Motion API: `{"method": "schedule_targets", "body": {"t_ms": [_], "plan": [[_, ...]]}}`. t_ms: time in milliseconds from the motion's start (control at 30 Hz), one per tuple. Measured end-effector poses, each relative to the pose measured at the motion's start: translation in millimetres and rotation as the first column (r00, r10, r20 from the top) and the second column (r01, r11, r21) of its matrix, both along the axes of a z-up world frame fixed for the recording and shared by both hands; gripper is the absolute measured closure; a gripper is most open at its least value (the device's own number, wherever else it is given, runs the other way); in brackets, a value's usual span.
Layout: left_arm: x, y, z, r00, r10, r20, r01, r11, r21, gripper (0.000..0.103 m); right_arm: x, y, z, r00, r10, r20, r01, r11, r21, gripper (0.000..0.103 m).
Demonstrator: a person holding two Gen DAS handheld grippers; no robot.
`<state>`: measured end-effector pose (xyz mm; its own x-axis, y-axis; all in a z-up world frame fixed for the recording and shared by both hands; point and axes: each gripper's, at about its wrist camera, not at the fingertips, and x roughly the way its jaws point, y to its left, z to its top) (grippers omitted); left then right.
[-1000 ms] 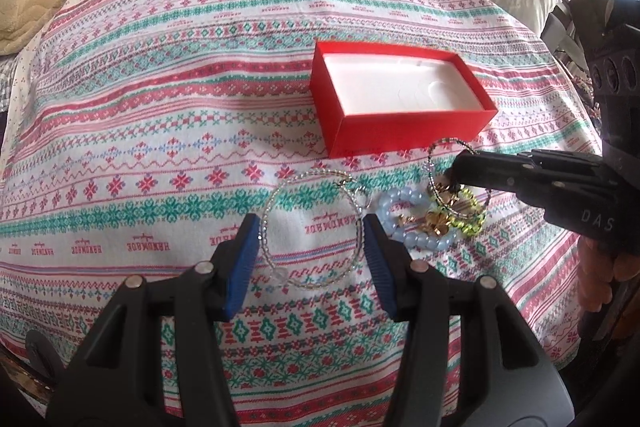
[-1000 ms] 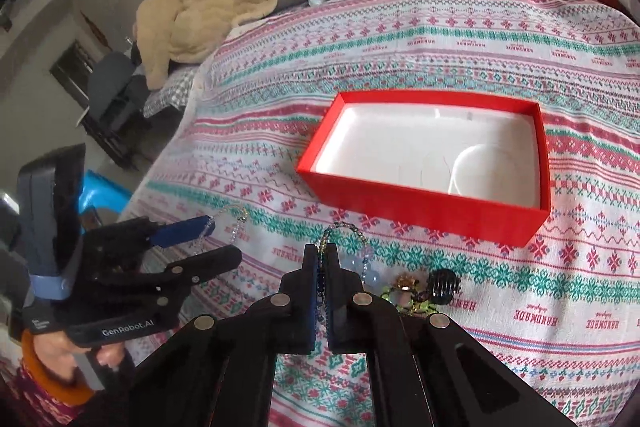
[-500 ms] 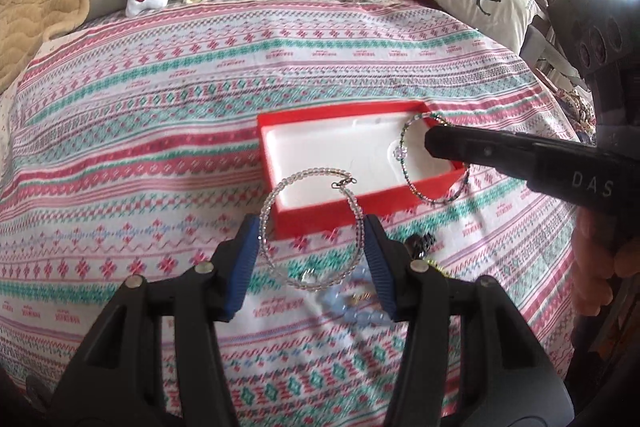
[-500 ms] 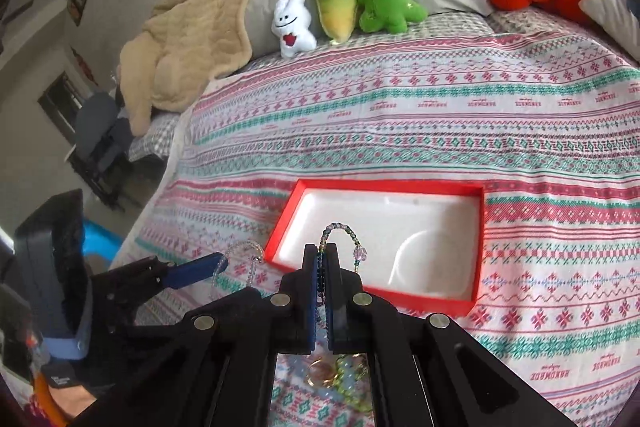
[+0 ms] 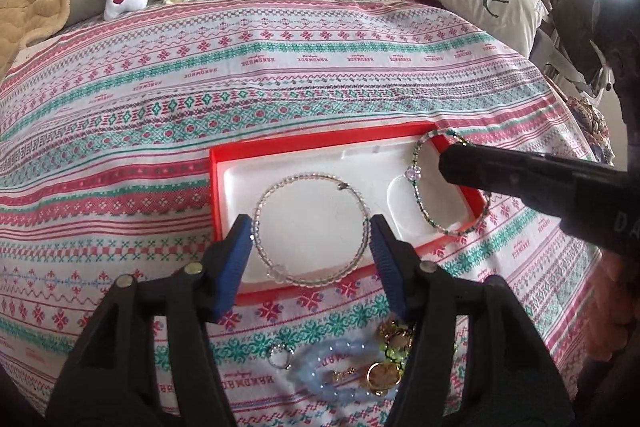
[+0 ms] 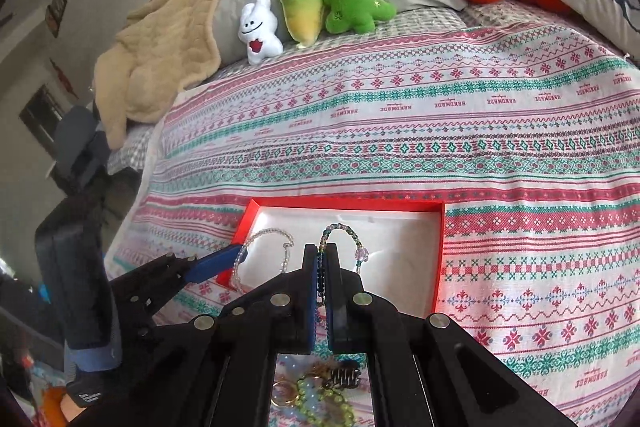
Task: Organize jewelry
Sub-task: 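Lower both bangles into the red box and open both tools, then lift both tools out of the red box back toward the pile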
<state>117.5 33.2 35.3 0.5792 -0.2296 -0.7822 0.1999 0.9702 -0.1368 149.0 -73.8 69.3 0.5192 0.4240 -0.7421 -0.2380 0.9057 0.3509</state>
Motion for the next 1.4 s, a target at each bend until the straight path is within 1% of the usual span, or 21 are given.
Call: {"method": "schedule_targets", "body": {"t_ms": [100,233,400,500,567,733,867,900,933,1067,1200,1267,1367,1400], "plan": [[-2.0,0.5,1.7,1.0,-0.004,0.001,0.004,1.0,0.002,0.039,0.9,1.0,-1.1,1.0,0.004,-0.001,-0.004,1.0,-0.008,0.1],[-7.3,1.2,8.5,1.0,-0.019,0.022,0.019,1.0,0.016,0.03,2.5,2.4,-1.2,1.0,0.007,-0.001,-0.007,1.0,-0.006,0.1],[-13.6,3.3,14.9,1.0,-0.014,0.016,0.014,1.0,0.023,0.029,3.2,13.6,1.8,0.999,0.044,0.001,-0.044,0.999,0.023,0.099],[-19.9,3.4,16.3,1.0,-0.018,0.012,0.017,0.999,0.043,0.028,4.9,23.2,-0.6,0.998,0.069,0.001,-0.069,0.997,0.025,0.099],[-23.6,3.9,16.3,1.0,-0.021,0.005,0.021,0.998,0.06,0.027,6.7,23.8,-6.3,0.998,0.061,-0.007,-0.061,0.998,0.0,0.099],[-28.5,9.6,14.7,1.0,-0.003,-0.018,0.004,0.998,0.069,0.027,13.0,8.4,-21.8,0.999,-0.001,-0.033,-0.003,0.994,-0.114,0.099],[-29.5,11.9,10.3,0.999,0.013,-0.042,-0.01,0.997,0.074,0.027,15.2,-6.5,-28.4,0.999,-0.031,-0.042,0.024,0.989,-0.148,0.099],[-29.7,12.4,9.0,0.999,0.015,-0.049,-0.011,0.997,0.075,0.027,15.8,-9.1,-29.4,0.998,-0.037,-0.043,0.03,0.988,-0.155,0.097],[-30.3,12.2,7.6,0.998,0.017,-0.055,-0.013,0.997,0.076,0.027,16.0,-11.4,-30.1,0.998,-0.042,-0.045,0.034,0.987,-0.16,0.091],[-33.0,12.7,5.0,0.997,0.021,-0.077,-0.015,0.997,0.075,0.027,12.5,-17.8,-27.8,0.997,-0.038,-0.063,0.027,0.985,-0.169,0.09],[-37.8,12.9,5.0,0.994,0.007,-0.108,-0.003,0.999,0.037,0.027,0.0,-18.5,-20.1,0.998,-0.008,-0.056,-0.002,0.984,-0.178,0.085],[-40.5,12.2,4.4,0.993,0.004,-0.122,0.0,1.0,0.031,0.026,-7.8,-16.9,-16.9,0.999,0.015,-0.05,-0.024,0.981,-0.194,0.082],[-44.7,12.7,1.9,0.99,0.017,-0.142,-0.013,0.999,0.031,0.026,-20.2,-15.0,-13.2,0.999,0.039,-0.037,-0.047,0.975,-0.219,0.074],[-46.7,13.8,0.6,0.989,0.024,-0.148,-0.02,0.999,0.026,0.026,-23.7,-14.6,-12.5,0.998,0.046,-0.035,-0.052,0.973,-0.223,0.065]]}}
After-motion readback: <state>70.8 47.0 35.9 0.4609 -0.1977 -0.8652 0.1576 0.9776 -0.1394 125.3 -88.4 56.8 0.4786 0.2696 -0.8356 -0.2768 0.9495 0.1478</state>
